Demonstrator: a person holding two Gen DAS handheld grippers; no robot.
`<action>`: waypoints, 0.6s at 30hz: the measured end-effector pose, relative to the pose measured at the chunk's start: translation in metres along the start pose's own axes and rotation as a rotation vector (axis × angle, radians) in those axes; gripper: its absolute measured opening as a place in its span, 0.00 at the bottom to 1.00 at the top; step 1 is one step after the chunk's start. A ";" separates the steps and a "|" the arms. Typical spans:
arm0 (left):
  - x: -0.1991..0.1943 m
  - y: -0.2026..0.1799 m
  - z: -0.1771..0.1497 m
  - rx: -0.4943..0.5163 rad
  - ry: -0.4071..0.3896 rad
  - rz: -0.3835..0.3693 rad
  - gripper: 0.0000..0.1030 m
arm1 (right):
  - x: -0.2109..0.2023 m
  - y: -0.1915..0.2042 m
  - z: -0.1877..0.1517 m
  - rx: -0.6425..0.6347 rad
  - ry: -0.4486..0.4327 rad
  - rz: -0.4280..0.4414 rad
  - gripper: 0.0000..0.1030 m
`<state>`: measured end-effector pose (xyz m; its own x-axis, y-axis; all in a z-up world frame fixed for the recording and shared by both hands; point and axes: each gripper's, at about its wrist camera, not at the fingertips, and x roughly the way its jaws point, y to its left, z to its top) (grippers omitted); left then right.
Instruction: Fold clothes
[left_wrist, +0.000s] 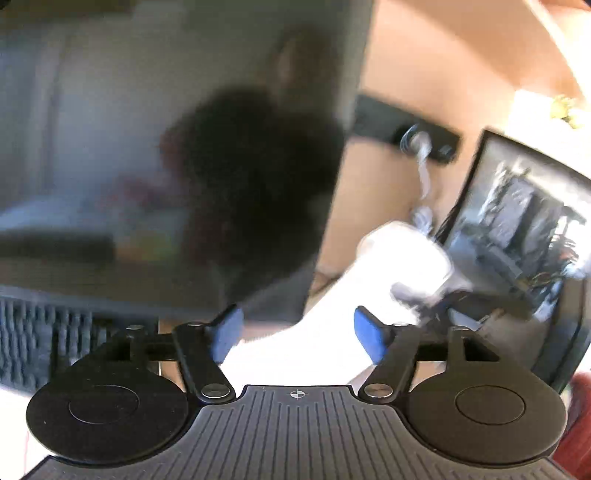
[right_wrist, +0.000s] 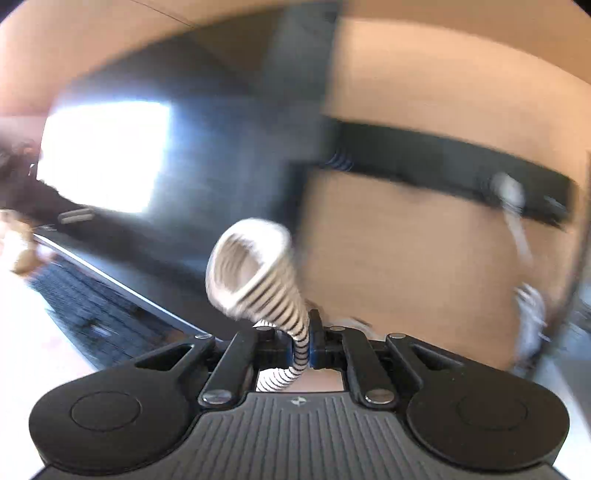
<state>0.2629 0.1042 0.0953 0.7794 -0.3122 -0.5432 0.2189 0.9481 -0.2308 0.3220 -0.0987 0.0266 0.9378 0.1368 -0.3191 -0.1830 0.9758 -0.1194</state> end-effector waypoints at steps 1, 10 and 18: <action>0.010 0.006 -0.005 -0.031 0.038 0.001 0.72 | 0.004 -0.015 -0.006 0.015 0.025 -0.030 0.07; 0.074 0.026 -0.057 -0.145 0.244 -0.017 0.80 | 0.030 -0.079 -0.073 0.269 0.238 -0.054 0.07; 0.101 0.013 -0.071 -0.072 0.266 -0.054 0.92 | 0.026 -0.090 -0.127 0.436 0.399 -0.061 0.33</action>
<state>0.3024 0.0807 -0.0198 0.5839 -0.3759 -0.7195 0.2056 0.9259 -0.3169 0.3256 -0.2042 -0.0906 0.7439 0.0861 -0.6628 0.0852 0.9714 0.2217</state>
